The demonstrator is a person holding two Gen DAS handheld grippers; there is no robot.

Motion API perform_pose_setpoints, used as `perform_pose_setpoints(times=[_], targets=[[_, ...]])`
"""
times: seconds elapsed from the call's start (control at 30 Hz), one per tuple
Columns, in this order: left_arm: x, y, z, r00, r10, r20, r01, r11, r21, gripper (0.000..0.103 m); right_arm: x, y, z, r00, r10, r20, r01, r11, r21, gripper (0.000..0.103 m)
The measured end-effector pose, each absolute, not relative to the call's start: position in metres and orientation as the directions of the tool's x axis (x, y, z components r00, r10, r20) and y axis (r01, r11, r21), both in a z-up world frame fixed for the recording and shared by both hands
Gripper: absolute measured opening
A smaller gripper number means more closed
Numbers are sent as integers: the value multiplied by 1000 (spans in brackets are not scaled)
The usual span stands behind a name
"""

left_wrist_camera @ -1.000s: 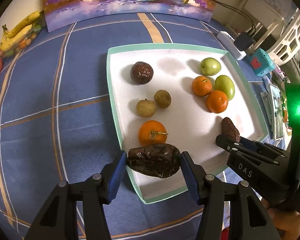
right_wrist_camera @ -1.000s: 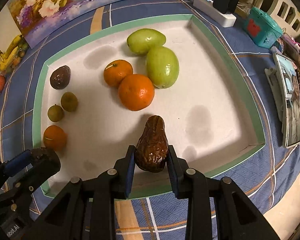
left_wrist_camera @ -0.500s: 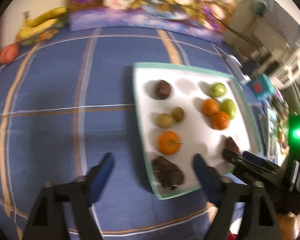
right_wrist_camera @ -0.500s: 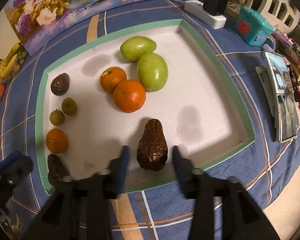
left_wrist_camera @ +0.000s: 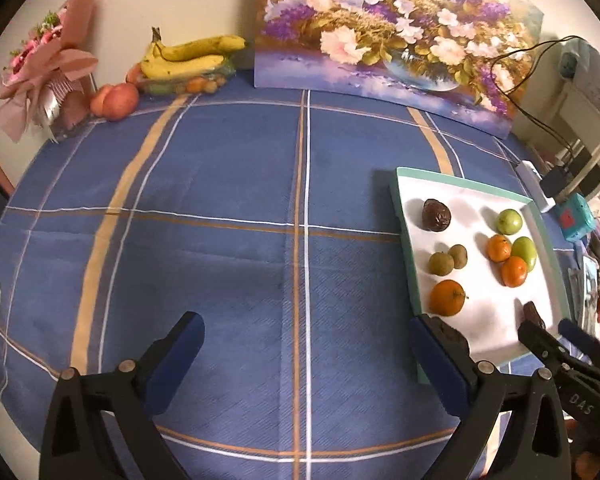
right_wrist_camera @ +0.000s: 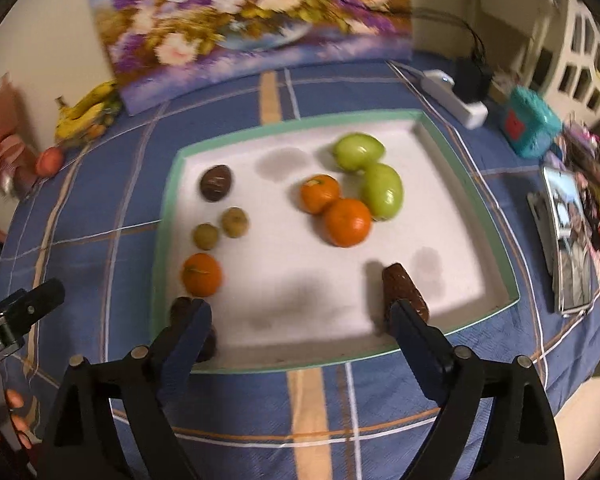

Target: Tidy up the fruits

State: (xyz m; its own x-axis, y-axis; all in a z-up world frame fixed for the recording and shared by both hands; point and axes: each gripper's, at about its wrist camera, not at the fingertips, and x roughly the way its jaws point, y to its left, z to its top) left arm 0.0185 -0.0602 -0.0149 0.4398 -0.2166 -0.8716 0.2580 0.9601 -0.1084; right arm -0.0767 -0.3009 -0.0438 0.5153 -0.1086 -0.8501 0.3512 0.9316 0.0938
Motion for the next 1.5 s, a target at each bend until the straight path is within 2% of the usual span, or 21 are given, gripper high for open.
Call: perform_pose_setpoints(times=[0.17, 0.3, 0.47, 0.9, 1.0, 1.5], targets=[[7, -54, -11, 462, -231, -857, 275, 955, -109, 103, -75, -283, -35, 558, -117, -822, 309, 948, 75, 91], [3, -51, -4, 506, -197, -840, 252, 965, -74, 103, -73, -277, -31, 569, -110, -815, 298, 951, 80, 91], [2, -46, -2, 506, -233, -831, 261, 959, -110, 103, -74, -272, -29, 579, -109, -808, 290, 954, 80, 91], [-1, -42, 3, 550, -138, -824, 215, 976, -20, 103, -68, -265, -32, 569, -108, -815, 276, 959, 66, 91], [-1, -41, 1, 552, -84, -830, 186, 982, 24, 103, -68, -265, -33, 566, -110, -817, 280, 958, 65, 91], [0, -42, -4, 523, -56, -850, 185, 981, 49, 103, -68, -265, -34, 559, -114, -821, 285, 956, 61, 91]])
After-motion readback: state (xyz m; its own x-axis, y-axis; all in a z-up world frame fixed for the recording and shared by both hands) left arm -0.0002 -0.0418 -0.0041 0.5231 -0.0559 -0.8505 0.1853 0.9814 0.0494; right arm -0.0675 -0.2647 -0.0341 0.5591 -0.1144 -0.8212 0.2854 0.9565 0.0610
